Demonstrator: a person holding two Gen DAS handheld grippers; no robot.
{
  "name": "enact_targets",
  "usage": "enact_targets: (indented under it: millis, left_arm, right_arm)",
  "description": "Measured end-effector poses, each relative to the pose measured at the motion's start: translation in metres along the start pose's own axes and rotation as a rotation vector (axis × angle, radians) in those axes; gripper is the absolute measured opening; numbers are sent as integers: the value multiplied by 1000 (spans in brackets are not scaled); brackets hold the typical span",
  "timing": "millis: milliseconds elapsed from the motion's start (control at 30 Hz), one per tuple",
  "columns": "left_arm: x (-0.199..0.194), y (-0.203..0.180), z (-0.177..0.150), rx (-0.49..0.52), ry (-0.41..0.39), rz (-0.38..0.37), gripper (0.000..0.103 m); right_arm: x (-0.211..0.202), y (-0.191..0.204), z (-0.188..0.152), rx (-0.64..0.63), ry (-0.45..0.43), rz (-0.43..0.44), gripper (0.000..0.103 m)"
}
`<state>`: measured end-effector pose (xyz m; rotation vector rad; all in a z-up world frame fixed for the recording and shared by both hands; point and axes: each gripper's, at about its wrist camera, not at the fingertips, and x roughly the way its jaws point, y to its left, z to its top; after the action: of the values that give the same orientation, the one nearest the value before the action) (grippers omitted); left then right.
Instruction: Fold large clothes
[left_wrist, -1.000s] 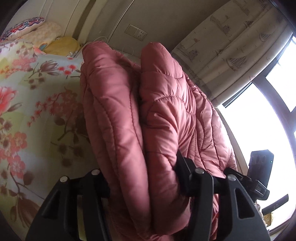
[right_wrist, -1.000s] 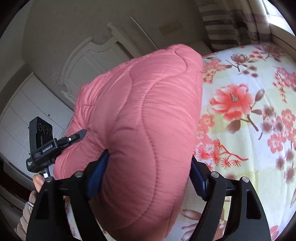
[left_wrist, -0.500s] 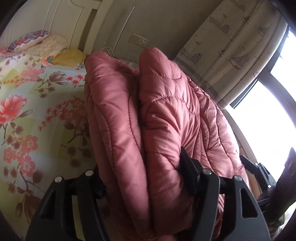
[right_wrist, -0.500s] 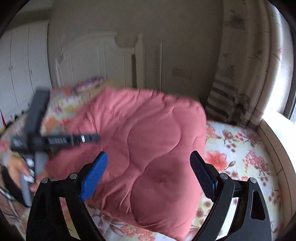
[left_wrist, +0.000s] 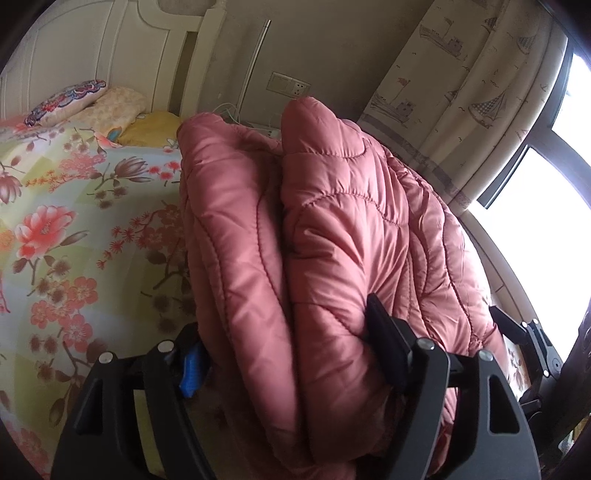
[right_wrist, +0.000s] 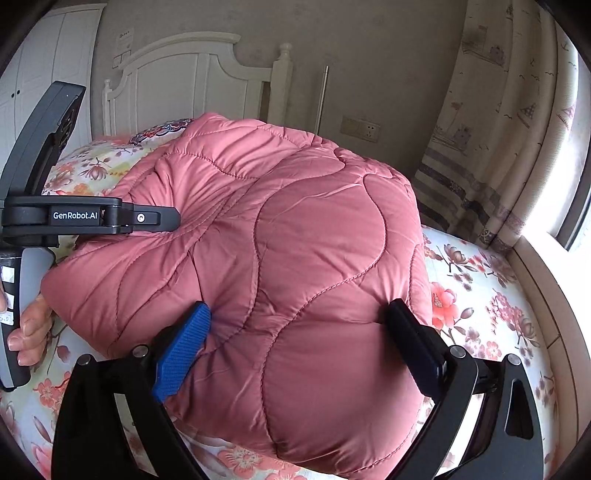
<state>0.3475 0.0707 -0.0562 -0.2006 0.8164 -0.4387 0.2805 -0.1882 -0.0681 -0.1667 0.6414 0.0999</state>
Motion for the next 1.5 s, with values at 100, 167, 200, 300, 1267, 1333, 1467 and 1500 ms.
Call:
enact_targets:
  millis: [100, 167, 200, 300, 1267, 1333, 1467, 1500]
  left_arm:
    - [-14, -5, 2, 10, -14, 79, 87]
    - [-44, -15, 3, 20, -77, 169, 91]
    - [-61, -20, 1, 36, -126, 208, 98]
    - [-118, -47, -10, 133, -302, 325, 101]
    - [-208, -123, -146, 207, -364, 455, 101]
    - [-209, -124, -147, 206, -370, 447, 101]
    - [-213, -125, -148, 205, -382, 445, 101]
    - [-214, -124, -148, 203, -383, 444, 101]
  right_arm:
    - [-6, 0, 4, 7, 15, 5, 94]
    - [-14, -2, 9, 16, 17, 3, 94]
    - [-21, -2, 12, 24, 18, -4, 94]
    - [-66, -1, 14, 41, -44, -1, 97]
    - [-241, 5, -72, 154, -270, -91, 98]
    - [-242, 7, -72, 153, -274, -91, 98]
    - [-243, 10, -71, 149, -272, -85, 98]
    - [-243, 11, -71, 147, -270, -83, 98]
